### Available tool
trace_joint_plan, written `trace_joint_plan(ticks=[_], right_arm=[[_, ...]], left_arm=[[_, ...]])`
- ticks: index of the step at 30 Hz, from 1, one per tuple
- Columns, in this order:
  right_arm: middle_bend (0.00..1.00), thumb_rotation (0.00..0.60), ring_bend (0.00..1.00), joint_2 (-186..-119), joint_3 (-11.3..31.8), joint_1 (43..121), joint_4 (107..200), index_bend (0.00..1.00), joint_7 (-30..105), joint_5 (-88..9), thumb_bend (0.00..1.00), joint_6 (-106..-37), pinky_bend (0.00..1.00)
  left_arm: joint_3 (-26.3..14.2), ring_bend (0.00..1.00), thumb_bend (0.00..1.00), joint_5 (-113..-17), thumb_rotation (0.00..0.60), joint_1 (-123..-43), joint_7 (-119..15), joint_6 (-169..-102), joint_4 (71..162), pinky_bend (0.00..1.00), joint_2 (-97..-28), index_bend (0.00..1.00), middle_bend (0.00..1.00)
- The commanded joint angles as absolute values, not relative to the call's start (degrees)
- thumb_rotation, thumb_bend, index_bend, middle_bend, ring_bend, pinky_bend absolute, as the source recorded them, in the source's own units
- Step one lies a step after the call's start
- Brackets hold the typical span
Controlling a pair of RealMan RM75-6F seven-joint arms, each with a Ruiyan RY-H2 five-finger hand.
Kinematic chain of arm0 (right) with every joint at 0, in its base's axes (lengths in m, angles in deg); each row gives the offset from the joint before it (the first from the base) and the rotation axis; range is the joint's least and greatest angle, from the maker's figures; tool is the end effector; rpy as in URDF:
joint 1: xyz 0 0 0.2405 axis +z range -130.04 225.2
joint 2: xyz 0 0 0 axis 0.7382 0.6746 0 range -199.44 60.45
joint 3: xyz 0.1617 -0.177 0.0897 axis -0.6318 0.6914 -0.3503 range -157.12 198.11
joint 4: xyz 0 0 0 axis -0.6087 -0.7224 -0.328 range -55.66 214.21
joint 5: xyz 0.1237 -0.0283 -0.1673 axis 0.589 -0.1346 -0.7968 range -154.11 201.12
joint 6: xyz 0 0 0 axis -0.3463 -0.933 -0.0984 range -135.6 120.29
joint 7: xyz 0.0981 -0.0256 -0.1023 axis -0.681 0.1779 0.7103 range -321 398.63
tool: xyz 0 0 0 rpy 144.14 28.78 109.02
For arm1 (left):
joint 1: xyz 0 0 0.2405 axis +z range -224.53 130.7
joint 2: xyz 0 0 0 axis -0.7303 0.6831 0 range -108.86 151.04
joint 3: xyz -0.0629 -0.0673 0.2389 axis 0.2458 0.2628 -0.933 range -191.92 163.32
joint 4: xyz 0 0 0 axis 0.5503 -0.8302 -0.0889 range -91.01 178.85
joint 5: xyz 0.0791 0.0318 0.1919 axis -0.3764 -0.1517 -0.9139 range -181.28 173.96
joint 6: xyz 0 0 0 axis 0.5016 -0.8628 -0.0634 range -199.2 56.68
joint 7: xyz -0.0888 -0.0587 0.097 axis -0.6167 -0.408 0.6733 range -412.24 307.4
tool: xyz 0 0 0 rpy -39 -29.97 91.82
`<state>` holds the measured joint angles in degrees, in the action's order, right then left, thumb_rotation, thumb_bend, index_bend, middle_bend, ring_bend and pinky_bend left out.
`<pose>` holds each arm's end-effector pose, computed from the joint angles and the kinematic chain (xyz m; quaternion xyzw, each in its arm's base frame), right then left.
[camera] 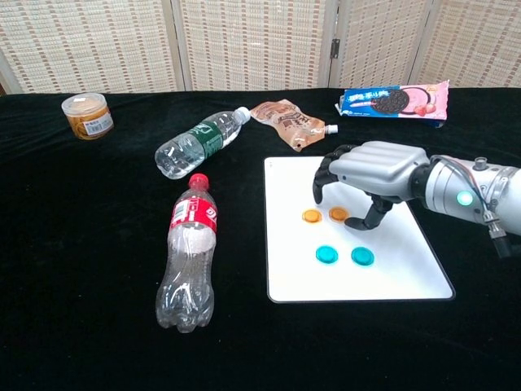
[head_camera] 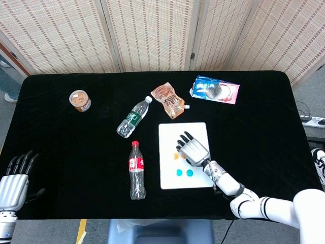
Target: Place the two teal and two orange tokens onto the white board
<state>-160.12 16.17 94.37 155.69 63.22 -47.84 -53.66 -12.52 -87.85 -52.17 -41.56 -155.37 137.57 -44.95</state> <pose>-0.1575 -0.3431 -0.0488 0.8496 -0.2534 0.2703 0.3753 -0.3087 0.1784 0.1429 -0.6205 -0.3626 -0.3350 0.6093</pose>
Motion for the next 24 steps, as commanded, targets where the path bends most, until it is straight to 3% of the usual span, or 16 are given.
trace_joint_plan(ticks=[1,11,20,24], right_arm=[[0.21,0.6,0.07,-159.7,16.2,94.1,156.2,0.26,62.7,-48.4,0.43,-54.4,0.0],[0.21,0.6,0.09,-150.9,14.3,87.5,164.0,0.23,59.7,-50.1,0.43,-67.2,0.0],[0.16,0.6,0.1,-139.5,16.8,75.7,172.0,0.21,55.8,-52.2,0.43,-81.6,0.0],[0.13,0.6,0.09,-136.8,18.5,69.8,172.2,0.13,51.3,-54.7,0.43,-88.5,0.0]], left_arm=[[-12.5,0.0,0.17,-87.9,0.6,-52.2,-41.6,-155.4,137.6,0.0,-44.9,0.0,0.0],[-11.7,0.0,0.17,-88.2,0.6,-52.6,-41.6,-156.0,137.9,0.0,-44.8,0.0,0.0],[-10.9,0.0,0.17,-88.2,0.6,-53.2,-39.7,-156.4,138.4,0.0,-45.8,0.0,0.0],[-10.6,0.01,0.17,-88.1,0.6,-53.5,-39.0,-156.3,139.1,0.0,-46.0,0.0,0.0]])
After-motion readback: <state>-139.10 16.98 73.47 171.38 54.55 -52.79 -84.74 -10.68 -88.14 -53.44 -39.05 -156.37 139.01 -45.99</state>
